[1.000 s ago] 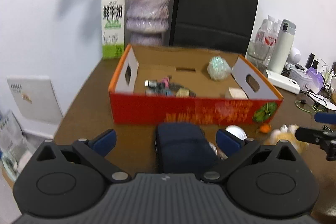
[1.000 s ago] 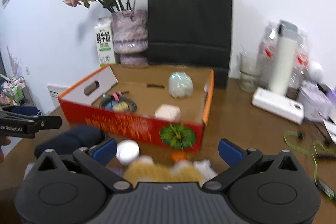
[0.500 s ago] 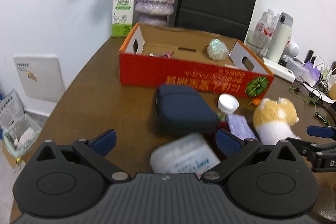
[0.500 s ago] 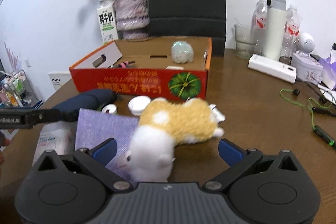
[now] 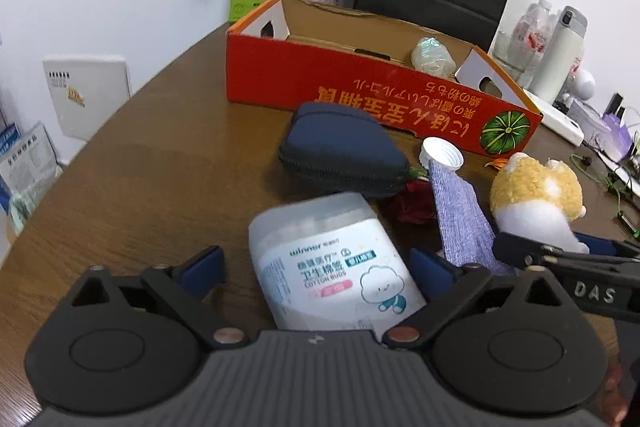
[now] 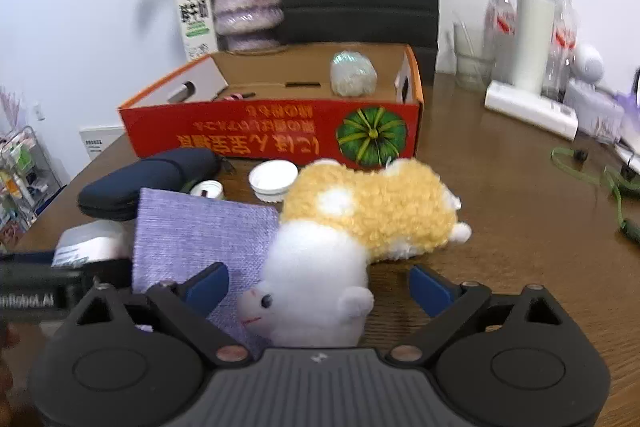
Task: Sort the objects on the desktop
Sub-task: 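Return both tools to the table toward the cotton-bud box and plush hamster, then grasp cotton-bud box with left tool while right grasps plush hamster, drop both in box, then move left tool to the navy pouch while right tool moves to the white tissue, then grasp navy pouch with left tool while right grasps white tissue, drop both in box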
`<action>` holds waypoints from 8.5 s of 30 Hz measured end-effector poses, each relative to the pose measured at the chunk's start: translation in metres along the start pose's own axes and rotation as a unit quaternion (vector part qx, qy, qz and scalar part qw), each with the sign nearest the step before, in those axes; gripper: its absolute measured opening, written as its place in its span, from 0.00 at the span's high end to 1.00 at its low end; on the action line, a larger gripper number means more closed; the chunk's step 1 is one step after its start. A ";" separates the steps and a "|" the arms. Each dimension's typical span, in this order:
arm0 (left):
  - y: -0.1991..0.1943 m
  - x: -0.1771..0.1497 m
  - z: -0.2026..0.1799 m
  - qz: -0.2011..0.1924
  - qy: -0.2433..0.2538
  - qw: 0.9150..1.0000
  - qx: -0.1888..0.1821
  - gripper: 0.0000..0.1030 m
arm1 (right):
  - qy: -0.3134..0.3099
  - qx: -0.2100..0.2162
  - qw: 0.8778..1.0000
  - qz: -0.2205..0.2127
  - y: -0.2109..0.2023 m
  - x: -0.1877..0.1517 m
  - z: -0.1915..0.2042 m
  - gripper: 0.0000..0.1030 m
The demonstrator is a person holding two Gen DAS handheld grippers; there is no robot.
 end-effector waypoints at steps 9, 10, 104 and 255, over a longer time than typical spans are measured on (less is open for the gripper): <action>-0.008 -0.006 0.001 -0.026 0.021 0.999 0.015 0.34 | 0.004 0.018 1.000 -0.020 -0.004 -0.006 -0.003 0.45; -0.010 -0.007 0.003 -0.026 0.019 0.999 0.012 0.34 | 0.006 0.019 1.000 -0.021 -0.005 -0.007 -0.005 0.45; 0.120 0.193 -0.048 -0.109 0.015 0.994 -0.025 0.34 | -0.023 0.066 0.996 -0.061 0.144 0.171 -0.016 0.56; -0.004 0.057 -0.029 -0.140 0.068 0.986 -0.053 0.37 | -0.056 -0.014 0.992 -0.114 0.008 0.052 -0.035 0.81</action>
Point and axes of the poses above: each gripper's, at about its wrist camera, not at the fingertips, and y roughly the way its jaws point, z to its left, x to its top, the point moved 3 cm from there along y, roughly the way its jaws point, and after that the axes turned 11 degrees about -y, right-handed, at the moved point
